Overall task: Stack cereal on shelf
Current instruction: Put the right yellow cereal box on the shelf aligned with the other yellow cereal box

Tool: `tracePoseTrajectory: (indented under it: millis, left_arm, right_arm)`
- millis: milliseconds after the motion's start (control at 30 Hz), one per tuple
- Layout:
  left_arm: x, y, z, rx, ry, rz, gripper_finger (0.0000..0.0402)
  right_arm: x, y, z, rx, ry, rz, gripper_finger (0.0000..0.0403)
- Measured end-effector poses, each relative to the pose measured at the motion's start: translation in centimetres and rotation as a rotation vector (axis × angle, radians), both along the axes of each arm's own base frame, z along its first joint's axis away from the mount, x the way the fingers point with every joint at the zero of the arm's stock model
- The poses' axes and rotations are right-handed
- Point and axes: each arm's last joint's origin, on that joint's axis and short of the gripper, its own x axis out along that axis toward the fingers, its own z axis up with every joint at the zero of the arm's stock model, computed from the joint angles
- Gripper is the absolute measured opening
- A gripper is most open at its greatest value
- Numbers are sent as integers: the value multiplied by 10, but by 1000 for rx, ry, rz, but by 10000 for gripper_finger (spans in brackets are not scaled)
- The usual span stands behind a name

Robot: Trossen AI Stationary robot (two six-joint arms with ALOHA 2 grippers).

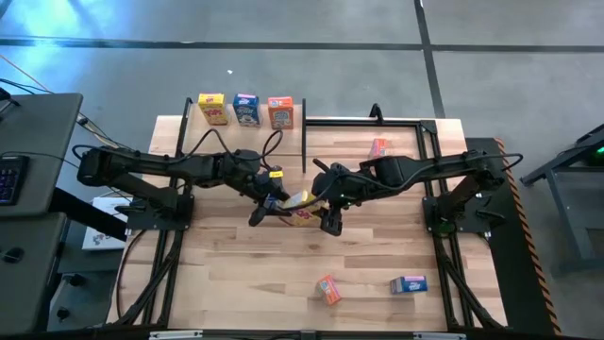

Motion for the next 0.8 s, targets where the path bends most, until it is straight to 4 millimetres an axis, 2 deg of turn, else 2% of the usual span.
tracePoseTrajectory:
  millis: [167, 367, 600, 800]
  left_arm:
    - [0, 0, 0, 2, 2, 2, 172]
    - [-2, 0, 0, 21, 10, -8, 172]
    - [-12, 2, 14, 45, -50, -1, 172]
    - [-31, 4, 32, 64, -117, 22, 172]
  right_arm:
    - [-2, -2, 3, 11, -5, -11, 247]
    - [-19, -5, 23, 19, -72, -10, 248]
    - [-52, -9, 55, -42, -179, 62, 248]
    - [-84, -13, 82, -141, -284, 71, 248]
